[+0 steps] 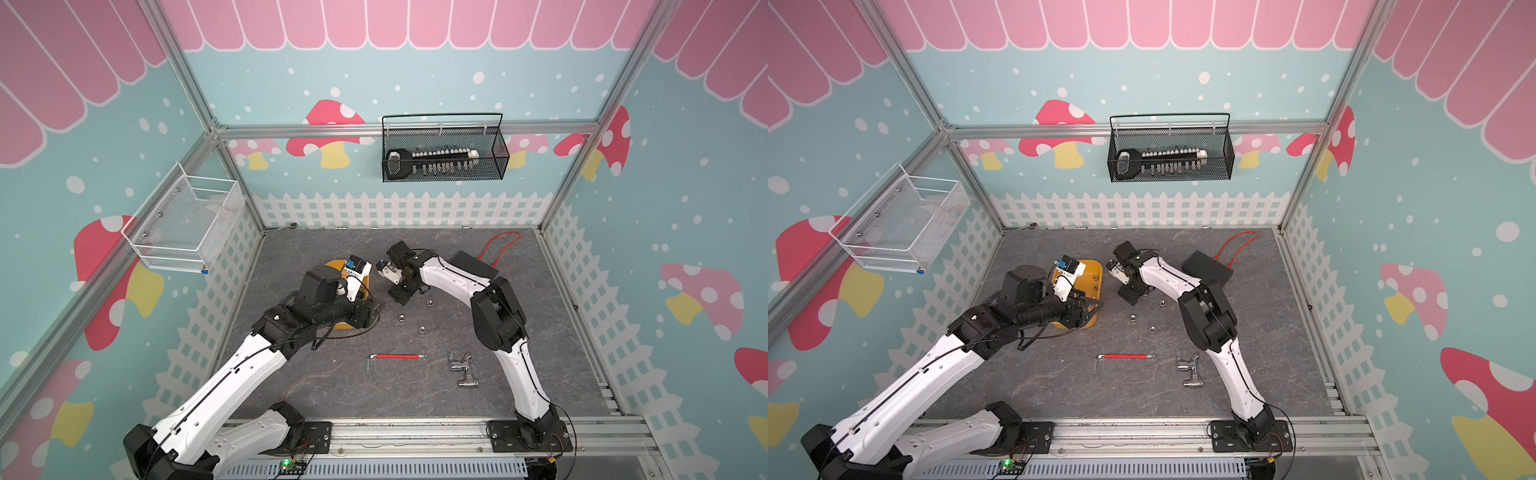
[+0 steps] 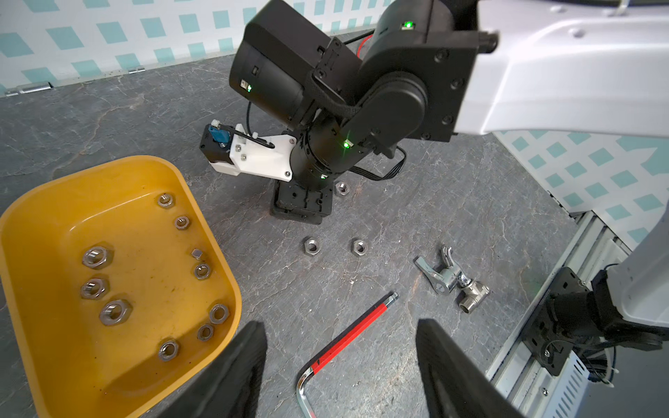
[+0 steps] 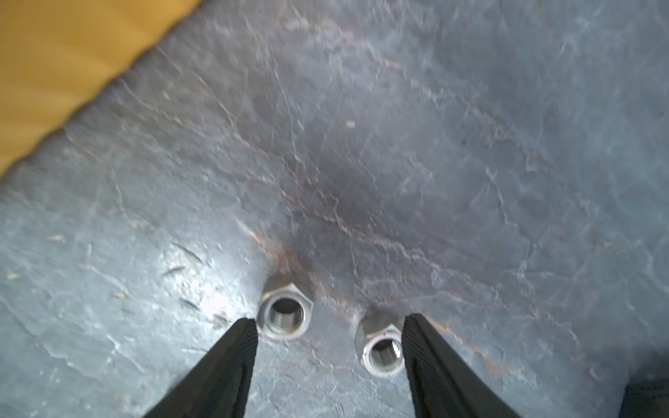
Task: Put the nuts on the desktop into the storage box
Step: Pick up the nut from the center of the board.
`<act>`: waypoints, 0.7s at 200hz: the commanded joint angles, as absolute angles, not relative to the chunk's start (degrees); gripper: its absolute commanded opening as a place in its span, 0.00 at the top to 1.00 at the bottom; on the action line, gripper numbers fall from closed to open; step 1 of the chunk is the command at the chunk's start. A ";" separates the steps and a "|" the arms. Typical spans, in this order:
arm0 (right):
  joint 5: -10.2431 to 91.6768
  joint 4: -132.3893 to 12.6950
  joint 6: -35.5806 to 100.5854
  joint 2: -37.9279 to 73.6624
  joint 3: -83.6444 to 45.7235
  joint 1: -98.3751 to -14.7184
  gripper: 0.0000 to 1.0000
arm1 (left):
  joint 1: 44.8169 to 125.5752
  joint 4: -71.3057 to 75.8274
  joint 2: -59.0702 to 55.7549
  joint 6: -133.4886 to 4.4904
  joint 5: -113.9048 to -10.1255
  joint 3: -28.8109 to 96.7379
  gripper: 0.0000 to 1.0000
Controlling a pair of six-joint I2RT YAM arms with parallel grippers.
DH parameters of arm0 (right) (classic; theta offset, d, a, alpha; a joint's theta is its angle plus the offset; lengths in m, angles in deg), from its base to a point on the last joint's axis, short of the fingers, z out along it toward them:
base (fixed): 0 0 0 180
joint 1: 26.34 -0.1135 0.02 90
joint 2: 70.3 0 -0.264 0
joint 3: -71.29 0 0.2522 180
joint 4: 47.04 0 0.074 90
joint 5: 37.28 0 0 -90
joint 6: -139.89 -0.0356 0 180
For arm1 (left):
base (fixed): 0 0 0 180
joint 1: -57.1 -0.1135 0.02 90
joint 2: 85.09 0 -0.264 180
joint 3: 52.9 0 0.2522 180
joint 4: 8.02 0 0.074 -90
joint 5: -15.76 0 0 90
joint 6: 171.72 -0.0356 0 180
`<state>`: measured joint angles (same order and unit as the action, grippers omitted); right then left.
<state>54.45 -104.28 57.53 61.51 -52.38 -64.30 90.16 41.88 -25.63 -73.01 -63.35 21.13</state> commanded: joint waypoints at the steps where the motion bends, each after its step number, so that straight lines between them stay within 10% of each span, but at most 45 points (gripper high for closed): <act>1: 53.43 -102.84 56.91 62.92 -52.71 -64.31 0.31 | 90.48 41.15 -25.95 -73.96 -64.58 21.78 0.31; 106: 49.63 -100.72 56.27 64.52 -49.09 -64.55 0.46 | 90.72 40.75 -23.35 -74.69 -65.60 21.68 0.31; 140: 49.64 -100.44 55.85 63.65 -47.36 -64.67 0.66 | 90.68 40.76 -23.61 -74.89 -66.13 21.59 0.31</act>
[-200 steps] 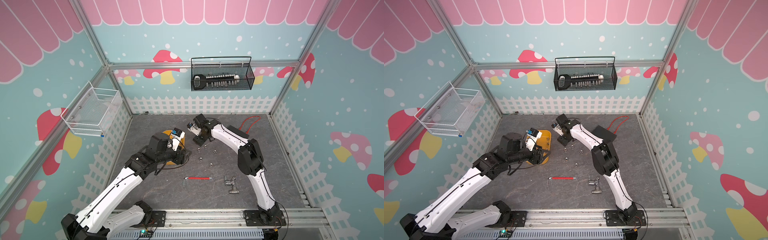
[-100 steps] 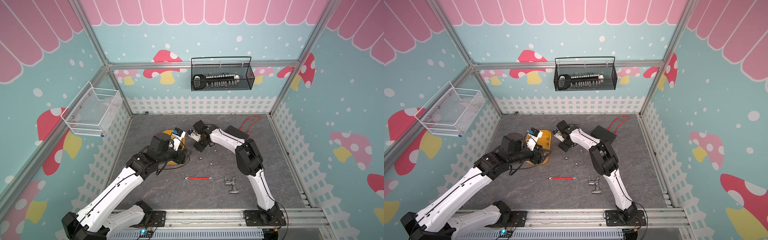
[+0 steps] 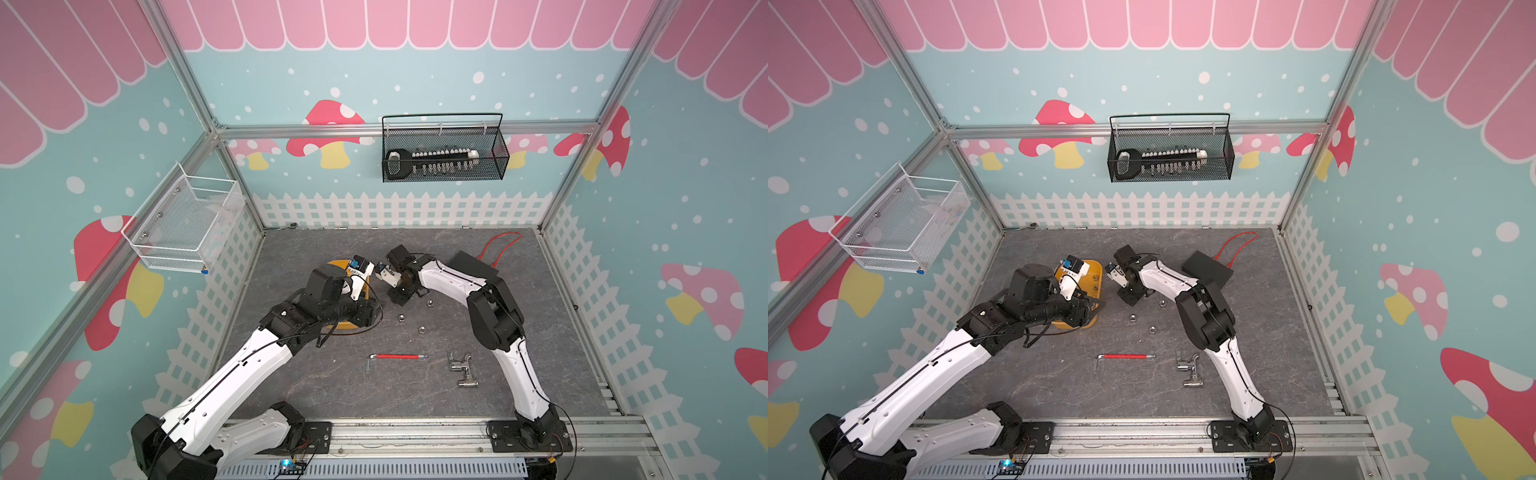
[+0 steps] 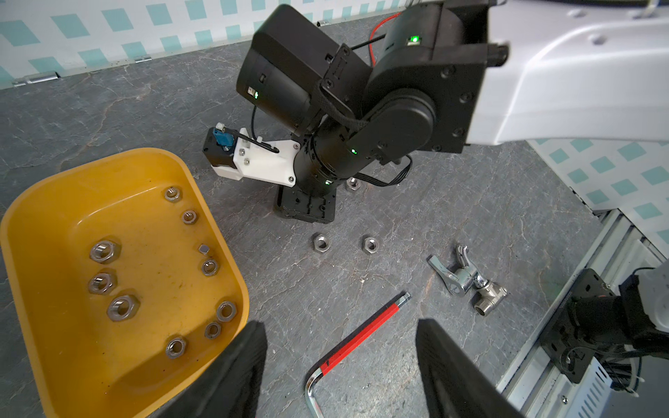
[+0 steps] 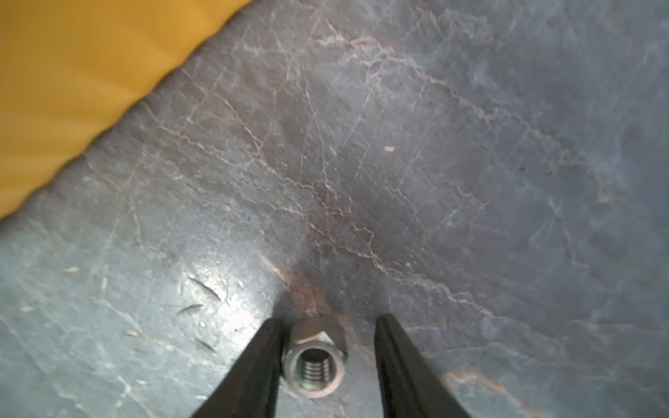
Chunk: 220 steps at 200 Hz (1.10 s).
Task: Put the nuts on the desktop into the storage box
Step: Pick up the nut from the center of the board.
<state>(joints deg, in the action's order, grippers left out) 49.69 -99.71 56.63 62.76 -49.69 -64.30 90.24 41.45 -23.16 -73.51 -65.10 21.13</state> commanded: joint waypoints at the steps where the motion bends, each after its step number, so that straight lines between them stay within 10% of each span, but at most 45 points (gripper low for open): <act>1: 49.64 -100.44 55.81 63.65 -47.25 -64.67 0.66 | 90.67 40.79 -23.63 -74.92 -66.10 21.59 0.31; 53: 50.25 -99.80 55.47 62.74 -45.34 -64.91 0.81 | 90.71 40.66 -23.59 -74.78 -66.13 21.15 0.31; 220: 37.99 -109.69 57.11 69.42 -79.29 -71.57 0.69 | 90.80 40.68 -32.02 -73.25 -68.69 22.81 0.30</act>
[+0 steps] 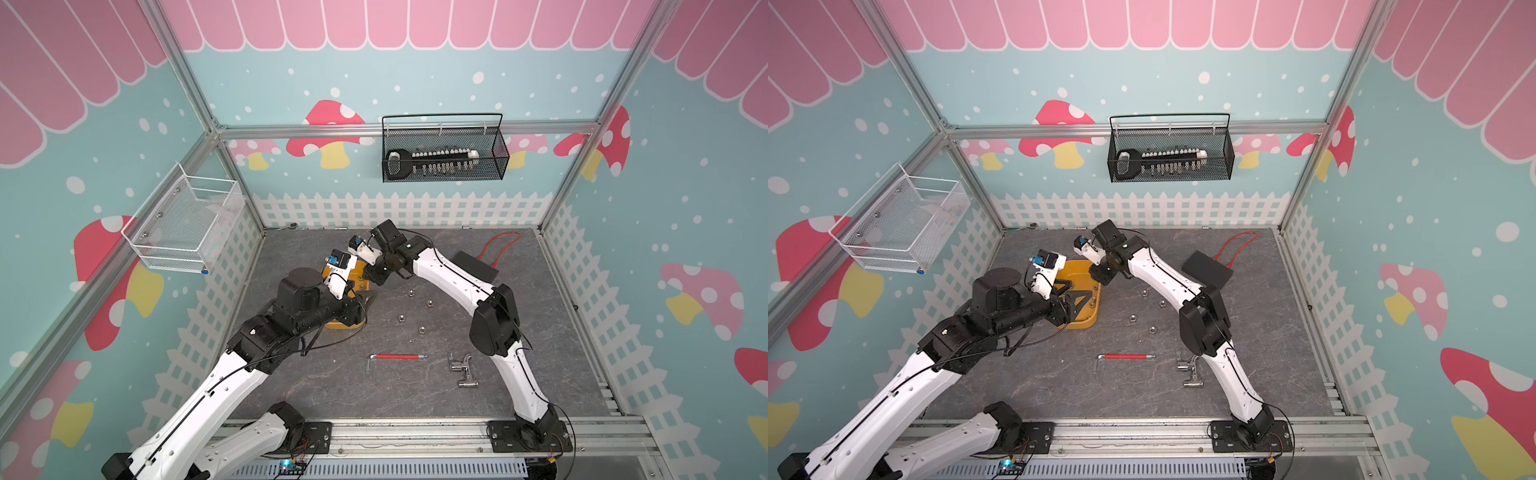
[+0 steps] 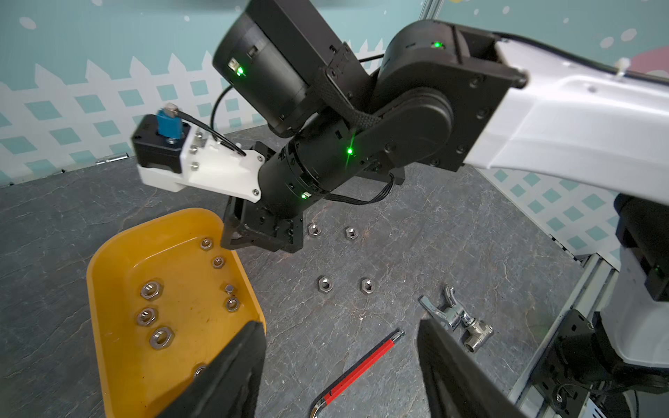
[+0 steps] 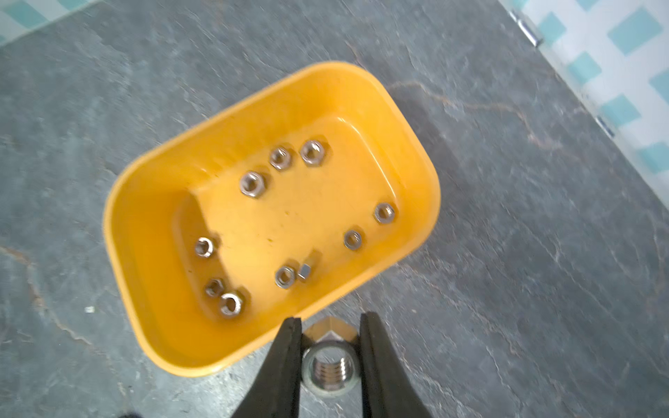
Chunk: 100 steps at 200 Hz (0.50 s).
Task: Put the nuts on the desktop into the storage box
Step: Place the nut in the storage box.
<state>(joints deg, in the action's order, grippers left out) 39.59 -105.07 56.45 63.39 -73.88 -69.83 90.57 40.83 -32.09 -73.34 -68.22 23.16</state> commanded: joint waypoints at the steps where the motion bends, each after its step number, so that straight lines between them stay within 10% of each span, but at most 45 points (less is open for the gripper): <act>1: 38.10 -109.85 57.10 69.66 -79.61 -71.63 0.68 | 90.82 40.66 -32.01 -73.26 -68.65 22.77 0.30; 44: 38.03 -110.39 55.97 74.09 -83.80 -73.01 0.39 | 90.76 40.61 -32.04 -73.61 -68.69 22.56 0.30; 100: 46.27 -110.28 55.53 70.73 -82.67 -72.35 0.36 | 90.77 40.28 -31.88 -74.43 -66.87 23.09 0.30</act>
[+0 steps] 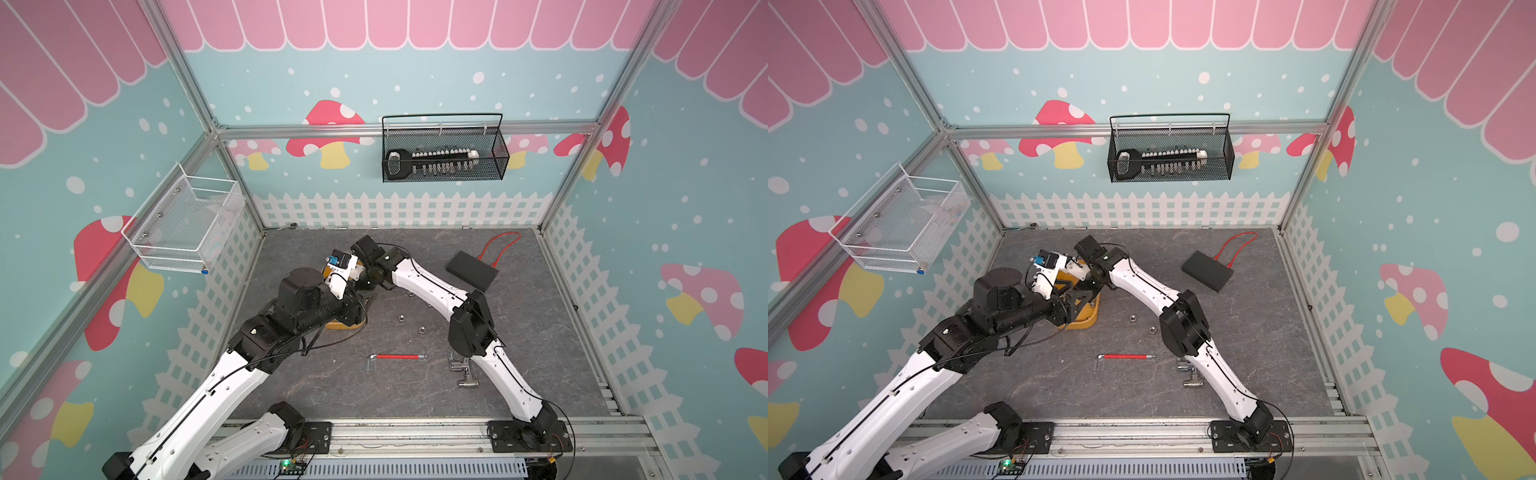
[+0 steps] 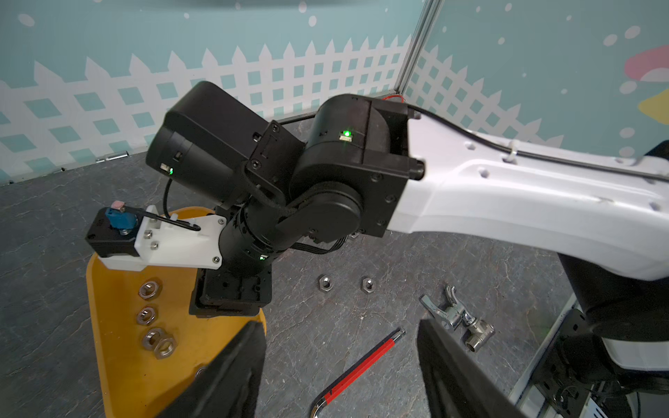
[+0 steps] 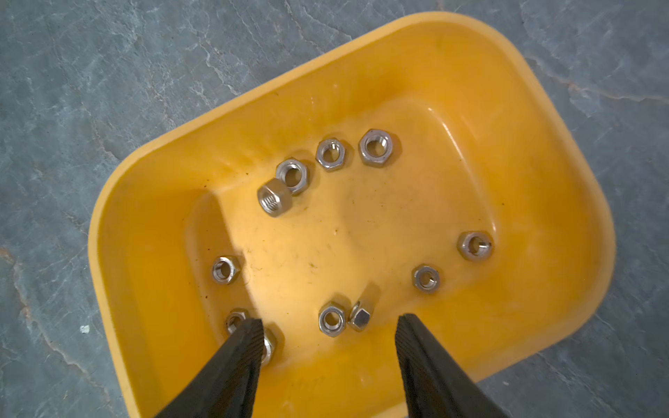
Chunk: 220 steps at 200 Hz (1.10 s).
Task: Put the nuts on the desktop into the storage box
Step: Place the nut in the storage box, then pick up the nut from the center of the board.
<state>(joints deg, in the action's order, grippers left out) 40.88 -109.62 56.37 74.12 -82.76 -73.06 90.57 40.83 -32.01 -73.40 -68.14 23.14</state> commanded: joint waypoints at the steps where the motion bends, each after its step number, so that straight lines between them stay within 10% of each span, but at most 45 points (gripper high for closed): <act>1: 46.55 -110.28 55.43 70.61 -82.53 -72.29 0.36 | 90.76 40.28 -31.85 -74.43 -66.82 23.09 0.30; 104: 57.93 -95.75 50.26 46.69 -36.04 -62.46 0.37 | 93.35 38.88 -23.99 -74.34 -64.88 22.97 0.30; 220: 53.47 -92.04 50.97 54.99 -35.71 -60.78 0.39 | 94.55 38.54 -23.70 -73.50 -67.54 22.72 0.29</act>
<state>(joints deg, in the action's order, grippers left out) 54.56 -93.24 51.52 53.12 -35.46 -60.56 94.16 39.30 -23.70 -73.34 -66.34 22.70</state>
